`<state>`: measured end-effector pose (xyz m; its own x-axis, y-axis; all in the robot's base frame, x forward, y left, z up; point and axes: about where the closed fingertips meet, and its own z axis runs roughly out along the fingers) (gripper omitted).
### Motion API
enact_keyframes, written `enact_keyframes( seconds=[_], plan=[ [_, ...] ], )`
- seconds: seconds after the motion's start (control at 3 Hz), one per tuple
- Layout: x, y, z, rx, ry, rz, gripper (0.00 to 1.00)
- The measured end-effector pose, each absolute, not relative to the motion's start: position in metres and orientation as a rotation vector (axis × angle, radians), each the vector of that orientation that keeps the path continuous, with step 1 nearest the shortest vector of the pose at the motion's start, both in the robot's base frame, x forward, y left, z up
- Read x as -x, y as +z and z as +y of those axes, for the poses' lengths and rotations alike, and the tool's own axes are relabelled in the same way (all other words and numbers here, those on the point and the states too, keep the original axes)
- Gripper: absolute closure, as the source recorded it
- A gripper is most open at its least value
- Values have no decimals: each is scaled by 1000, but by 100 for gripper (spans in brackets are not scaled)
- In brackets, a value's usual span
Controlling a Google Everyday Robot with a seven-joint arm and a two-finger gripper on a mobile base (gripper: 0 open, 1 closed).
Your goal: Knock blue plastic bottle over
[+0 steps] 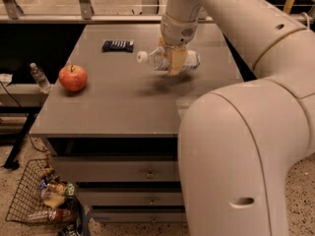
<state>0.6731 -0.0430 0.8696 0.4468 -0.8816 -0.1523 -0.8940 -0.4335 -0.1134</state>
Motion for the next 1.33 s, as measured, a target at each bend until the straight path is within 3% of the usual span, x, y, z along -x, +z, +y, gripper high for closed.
enact_keyframes(
  seconds=[0.33, 0.67, 1.33],
  plan=[
    [-668, 856, -45, 2654, 60, 1568, 100],
    [-676, 852, -41, 2642, 30, 1557, 83],
    [-688, 848, -35, 2613, -4, 1540, 37]
  ],
)
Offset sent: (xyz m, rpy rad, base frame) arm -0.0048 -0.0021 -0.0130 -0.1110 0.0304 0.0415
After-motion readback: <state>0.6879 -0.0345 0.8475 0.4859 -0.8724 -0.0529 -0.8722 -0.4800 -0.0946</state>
